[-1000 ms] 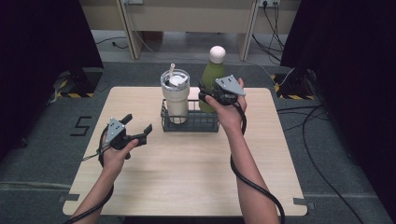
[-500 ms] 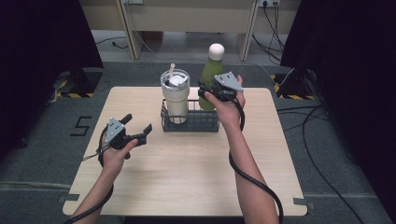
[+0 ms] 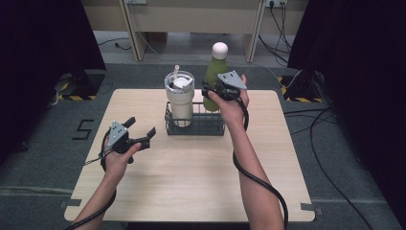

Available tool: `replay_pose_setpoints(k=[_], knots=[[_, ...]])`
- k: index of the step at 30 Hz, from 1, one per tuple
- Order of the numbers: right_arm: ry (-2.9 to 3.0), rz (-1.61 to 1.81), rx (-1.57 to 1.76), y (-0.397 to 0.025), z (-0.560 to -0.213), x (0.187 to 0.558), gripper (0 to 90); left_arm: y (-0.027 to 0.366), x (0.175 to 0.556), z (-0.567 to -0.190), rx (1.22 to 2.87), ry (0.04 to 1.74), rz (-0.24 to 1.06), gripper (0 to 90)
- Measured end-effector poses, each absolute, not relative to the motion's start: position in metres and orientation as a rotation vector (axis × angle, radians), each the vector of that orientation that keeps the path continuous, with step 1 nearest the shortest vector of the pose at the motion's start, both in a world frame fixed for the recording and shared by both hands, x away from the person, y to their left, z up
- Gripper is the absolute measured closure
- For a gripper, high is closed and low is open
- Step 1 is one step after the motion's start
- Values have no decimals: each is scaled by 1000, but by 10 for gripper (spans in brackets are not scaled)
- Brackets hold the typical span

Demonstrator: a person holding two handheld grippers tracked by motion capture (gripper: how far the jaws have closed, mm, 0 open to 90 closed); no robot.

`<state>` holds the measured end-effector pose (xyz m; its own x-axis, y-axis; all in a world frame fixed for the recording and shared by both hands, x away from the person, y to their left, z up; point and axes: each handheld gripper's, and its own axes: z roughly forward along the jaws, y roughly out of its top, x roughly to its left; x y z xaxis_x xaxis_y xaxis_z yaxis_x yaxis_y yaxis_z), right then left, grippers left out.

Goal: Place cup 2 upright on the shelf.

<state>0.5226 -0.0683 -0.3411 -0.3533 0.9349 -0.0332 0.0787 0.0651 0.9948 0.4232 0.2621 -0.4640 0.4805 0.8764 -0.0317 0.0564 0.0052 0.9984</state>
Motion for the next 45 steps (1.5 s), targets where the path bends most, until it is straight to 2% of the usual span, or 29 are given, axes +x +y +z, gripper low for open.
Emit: replay_pose_setpoints(k=[12, 45], knots=[[1567, 1375, 1057, -66, -342, 530, 212, 262, 423, -464, 1430, 876, 789, 56], [1628, 1320, 1117, -64, -377, 539, 212, 263, 423, -465, 1432, 879, 789, 61]])
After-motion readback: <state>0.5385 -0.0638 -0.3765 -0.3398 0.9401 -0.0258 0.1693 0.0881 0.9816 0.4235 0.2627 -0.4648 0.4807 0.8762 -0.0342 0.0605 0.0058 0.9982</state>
